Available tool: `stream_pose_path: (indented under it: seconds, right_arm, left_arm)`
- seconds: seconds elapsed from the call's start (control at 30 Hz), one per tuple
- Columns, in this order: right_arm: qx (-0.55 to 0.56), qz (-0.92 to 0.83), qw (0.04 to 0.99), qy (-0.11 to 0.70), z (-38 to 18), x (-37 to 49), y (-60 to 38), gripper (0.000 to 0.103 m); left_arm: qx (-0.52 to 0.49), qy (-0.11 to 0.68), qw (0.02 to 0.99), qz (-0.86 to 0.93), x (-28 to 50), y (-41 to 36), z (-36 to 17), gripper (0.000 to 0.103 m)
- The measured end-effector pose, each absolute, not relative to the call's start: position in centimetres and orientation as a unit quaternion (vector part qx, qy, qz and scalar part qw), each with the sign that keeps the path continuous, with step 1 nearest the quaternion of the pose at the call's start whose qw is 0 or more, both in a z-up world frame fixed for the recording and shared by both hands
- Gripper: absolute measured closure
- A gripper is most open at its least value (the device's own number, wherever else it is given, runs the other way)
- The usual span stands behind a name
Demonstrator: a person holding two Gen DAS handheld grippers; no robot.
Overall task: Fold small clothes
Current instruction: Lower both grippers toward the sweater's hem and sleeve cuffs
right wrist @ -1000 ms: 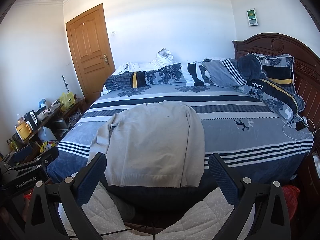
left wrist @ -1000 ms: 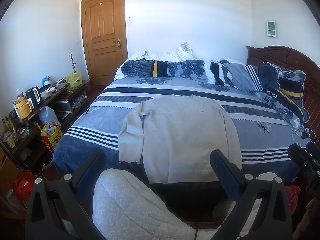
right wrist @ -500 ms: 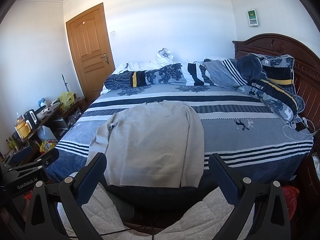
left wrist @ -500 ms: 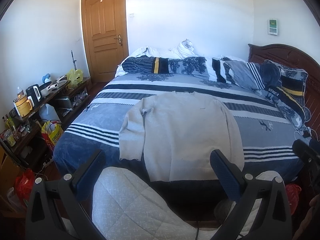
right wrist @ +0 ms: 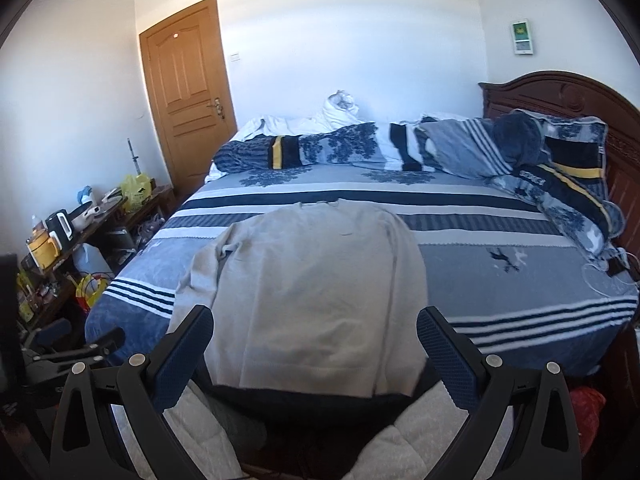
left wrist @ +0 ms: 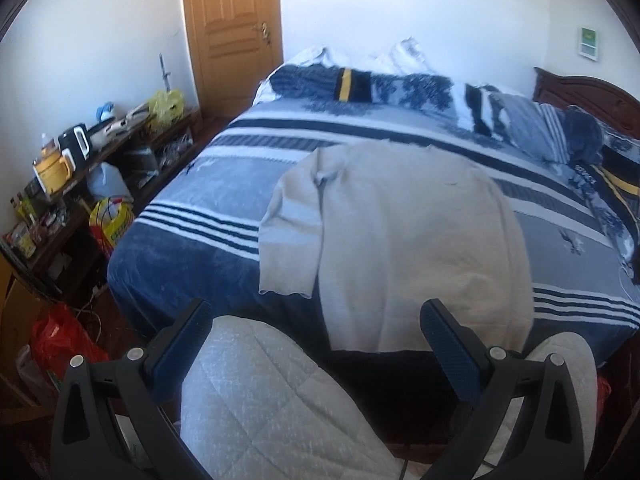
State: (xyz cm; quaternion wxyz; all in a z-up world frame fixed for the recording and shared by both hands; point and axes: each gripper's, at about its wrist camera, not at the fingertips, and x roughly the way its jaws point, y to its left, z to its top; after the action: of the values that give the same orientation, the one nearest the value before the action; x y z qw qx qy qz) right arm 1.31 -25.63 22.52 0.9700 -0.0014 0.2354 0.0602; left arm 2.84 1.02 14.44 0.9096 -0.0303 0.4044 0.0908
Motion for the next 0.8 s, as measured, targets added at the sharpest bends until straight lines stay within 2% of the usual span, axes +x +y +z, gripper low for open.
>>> stream_pose_path:
  seconds: [0.17, 0.33, 0.53, 0.7, 0.77, 0.8]
  right_arm:
    - [-0.002, 0.074, 0.957, 0.281, 21.6, 6.2, -23.7, 0.0]
    - [-0.011, 0.099, 0.929, 0.356, 18.1, 12.6, -21.8, 0.0]
    - [-0.003, 0.161, 0.9, 0.405, 14.2, 20.0, -18.1, 0.008]
    - [0.011, 0.22, 0.866, 0.448, 11.2, 25.0, -14.5, 0.014]
    - [0.016, 0.254, 0.841, 0.477, 9.3, 27.3, -12.6, 0.018]
    - [0.018, 0.268, 0.832, 0.486, 8.7, 28.2, -11.7, 0.019]
  left_arm:
    - [-0.022, 0.423, 0.9, 0.102, 6.2, 2.5, 12.3, 0.0]
    - [-0.018, 0.451, 0.885, 0.111, 10.3, 4.4, 8.1, 0.0]
    - [-0.072, 0.499, 0.859, 0.092, 14.2, 7.3, 3.6, 0.0]
    - [-0.059, 0.503, 0.859, 0.074, 16.3, 7.7, 1.1, 0.0]
    - [-0.057, 0.508, 0.857, 0.065, 17.2, 7.9, -0.4, 0.004]
    - [-0.058, 0.523, 0.848, 0.061, 17.7, 8.1, -1.4, 0.014]
